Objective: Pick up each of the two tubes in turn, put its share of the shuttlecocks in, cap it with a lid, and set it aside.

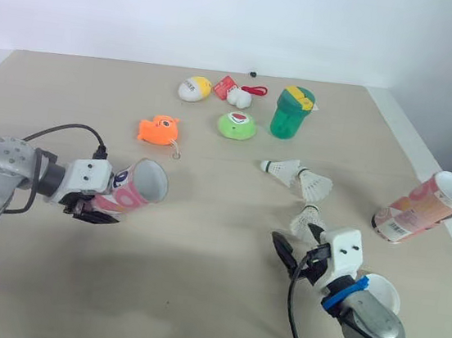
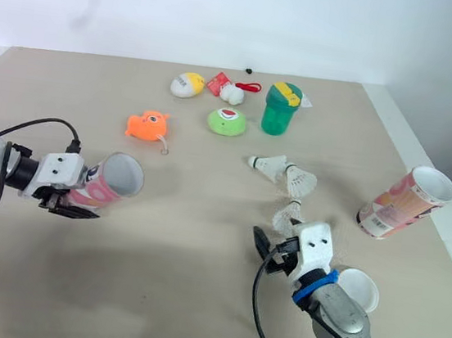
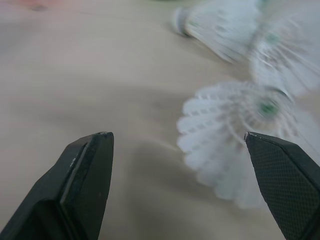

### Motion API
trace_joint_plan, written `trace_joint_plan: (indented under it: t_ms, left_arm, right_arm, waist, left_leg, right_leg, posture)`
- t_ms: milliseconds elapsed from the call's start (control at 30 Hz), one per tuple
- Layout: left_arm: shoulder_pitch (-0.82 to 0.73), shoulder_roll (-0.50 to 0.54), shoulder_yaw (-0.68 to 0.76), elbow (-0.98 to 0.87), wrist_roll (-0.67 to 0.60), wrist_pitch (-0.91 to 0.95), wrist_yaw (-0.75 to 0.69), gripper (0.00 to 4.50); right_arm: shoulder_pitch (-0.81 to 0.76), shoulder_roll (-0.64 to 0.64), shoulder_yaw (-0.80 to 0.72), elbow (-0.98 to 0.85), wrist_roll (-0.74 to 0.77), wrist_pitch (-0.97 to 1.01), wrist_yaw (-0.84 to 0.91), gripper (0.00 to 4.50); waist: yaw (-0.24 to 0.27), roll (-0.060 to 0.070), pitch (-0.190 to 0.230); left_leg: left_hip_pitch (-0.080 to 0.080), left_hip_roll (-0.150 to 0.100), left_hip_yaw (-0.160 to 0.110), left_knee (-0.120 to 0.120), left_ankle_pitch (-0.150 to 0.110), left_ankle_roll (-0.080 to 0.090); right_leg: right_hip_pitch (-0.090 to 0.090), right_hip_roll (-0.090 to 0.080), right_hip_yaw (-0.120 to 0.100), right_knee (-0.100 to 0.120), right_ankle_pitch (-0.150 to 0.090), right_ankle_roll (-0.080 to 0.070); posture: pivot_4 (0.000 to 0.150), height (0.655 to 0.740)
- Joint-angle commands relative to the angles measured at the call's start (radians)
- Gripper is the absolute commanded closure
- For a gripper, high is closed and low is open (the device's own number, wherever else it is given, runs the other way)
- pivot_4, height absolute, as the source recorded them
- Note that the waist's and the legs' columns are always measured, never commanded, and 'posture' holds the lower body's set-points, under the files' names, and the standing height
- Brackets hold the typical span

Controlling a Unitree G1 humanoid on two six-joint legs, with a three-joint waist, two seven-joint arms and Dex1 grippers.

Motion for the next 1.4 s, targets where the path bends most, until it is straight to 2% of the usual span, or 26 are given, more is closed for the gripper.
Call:
trace_joint_plan:
  t_ms: [33,233,333,400,433,467,567,633,800,867,1000,1100,1200,1267,1400]
  left_arm:
    - [-0.018,-0.008,0.018,-0.013,-0.013,0.006,-0.004,1.49]
    - [-0.005,-0.017,0.026,-0.038,-0.018,0.023,0.002,1.49]
    - [0.001,-0.017,0.026,-0.047,-0.018,0.032,0.004,1.51]
    - [0.005,-0.016,0.025,-0.055,-0.020,0.039,0.004,1.51]
    - [0.007,-0.016,0.024,-0.059,-0.020,0.043,0.005,1.51]
    - [0.009,-0.017,0.023,-0.063,-0.021,0.047,0.005,1.51]
    - [0.011,-0.020,0.022,-0.073,-0.020,0.057,0.008,1.51]
    - [0.009,-0.025,0.021,-0.078,-0.021,0.064,0.012,1.51]
    - [0.009,-0.035,0.022,-0.085,-0.026,0.078,0.017,1.51]
    - [0.010,-0.035,0.022,-0.085,-0.025,0.081,0.017,1.51]
    - [0.005,-0.040,0.016,-0.075,-0.020,0.083,0.019,1.51]
    - [-0.002,-0.050,0.007,-0.071,-0.015,0.089,0.021,1.51]
    - [-0.006,-0.055,-0.004,-0.068,-0.007,0.096,0.022,1.51]
    - [-0.007,-0.055,-0.007,-0.073,-0.003,0.105,0.021,1.51]
    - [-0.015,-0.050,-0.007,-0.075,-0.001,0.122,0.015,1.51]
  right_arm:
    - [-0.021,0.014,-0.032,0.014,0.006,-0.032,-0.011,0.00]
    - [-0.074,0.080,-0.074,0.076,0.034,-0.041,-0.054,0.00]
    - [-0.098,0.110,-0.085,0.099,0.035,-0.047,-0.078,0.70]
    - [-0.103,0.117,-0.089,0.105,0.036,-0.051,-0.085,1.62]
    - [-0.104,0.119,-0.090,0.107,0.035,-0.059,-0.083,1.62]
    - [-0.104,0.120,-0.091,0.108,0.034,-0.065,-0.081,2.20]
    - [-0.098,0.115,-0.099,0.107,0.037,-0.078,-0.073,3.30]
    - [-0.092,0.110,-0.114,0.101,0.044,-0.092,-0.064,4.36]
    - [-0.034,0.082,-0.139,0.023,0.080,-0.133,-0.002,4.44]
    - [0.008,0.065,-0.150,-0.043,0.143,-0.150,0.059,4.44]
    - [-0.016,-0.035,-0.107,-0.135,0.237,-0.114,0.180,4.44]
    - [-0.165,-0.153,-0.012,-0.177,0.319,-0.014,0.289,4.44]
    - [-0.351,-0.226,0.097,-0.141,0.324,0.049,0.356,4.44]
    - [-0.490,-0.231,0.173,-0.074,0.296,0.062,0.393,4.44]
    - [-0.671,-0.203,0.275,0.033,0.270,0.075,0.445,4.44]
  waist:
    - [0.000,0.000,0.000]
    - [0.000,0.000,0.000]
    - [0.000,0.000,0.000]
    - [0.000,0.000,0.000]
    - [0.000,0.000,0.000]
    - [0.000,0.000,0.000]
    - [0.000,0.000,0.000]
    - [0.000,0.000,0.000]
    - [0.000,0.001,0.000]
    - [0.001,0.001,0.000]
    - [-0.002,0.002,0.000]
    - [-0.007,0.002,0.000]
    - [-0.007,0.002,0.001]
    - [-0.005,0.002,0.001]
    - [-0.003,0.002,0.001]
  left_leg:
    - [0.000,0.000,0.000,0.000,0.000,0.000]
    - [0.000,0.000,0.000,0.000,0.000,0.000]
    - [0.000,0.000,0.000,0.001,0.000,0.000]
    - [0.000,0.000,0.000,0.001,0.000,0.000]
    - [0.000,0.000,0.000,0.001,0.000,0.000]
    - [0.000,0.000,0.000,0.001,0.000,0.000]
    - [0.000,0.000,0.000,0.001,0.000,0.000]
    - [0.000,0.000,0.000,0.001,0.000,0.000]
    - [0.001,0.000,0.000,0.002,0.000,0.000]
    - [0.001,0.000,-0.001,0.002,0.000,0.000]
    - [0.002,0.000,0.000,0.003,0.000,0.000]
    - [0.004,0.001,0.001,0.005,0.001,0.002]
    - [0.005,0.001,0.001,0.006,0.004,0.007]
    - [0.005,0.001,-0.001,0.006,0.005,0.008]
    - [0.005,0.001,-0.001,0.007,0.006,0.008]
  right_leg:
    - [0.000,0.000,0.000,0.000,0.000,0.000]
    - [0.000,0.001,0.000,0.001,0.000,0.000]
    - [0.000,0.001,0.000,0.001,0.000,0.000]
    - [0.000,0.001,0.000,0.001,0.001,0.000]
    - [0.000,0.001,0.000,0.002,0.001,-0.001]
    - [0.000,0.001,0.000,0.002,0.001,-0.001]
    - [0.000,0.001,0.000,0.002,0.001,-0.001]
    - [0.000,0.001,0.000,0.002,0.001,-0.001]
    - [0.001,0.001,0.000,0.002,0.001,-0.001]
    - [0.001,0.001,0.000,0.003,0.000,0.000]
    - [0.002,0.001,0.001,0.003,0.001,0.000]
    - [0.004,0.002,0.001,0.003,0.004,0.000]
    - [0.005,0.002,0.002,0.002,0.008,0.000]
    - [0.006,0.003,0.000,0.003,0.009,-0.001]
    - [0.005,0.003,0.000,0.003,0.010,0.000]
  posture:
    - [0.150,0.7400]
    - [0.150,0.7400]
    - [0.150,0.7400]
    - [0.150,0.7400]
    - [0.150,0.7400]
    - [0.150,0.7400]
    - [0.150,0.7400]
    - [0.150,0.7400]
    - [0.150,0.7400]
    - [0.150,0.7400]
    - [0.150,0.7400]
    - [0.150,0.7400]
    - [0.150,0.7400]
    - [0.150,0.7400]
    - [0.150,0.7400]
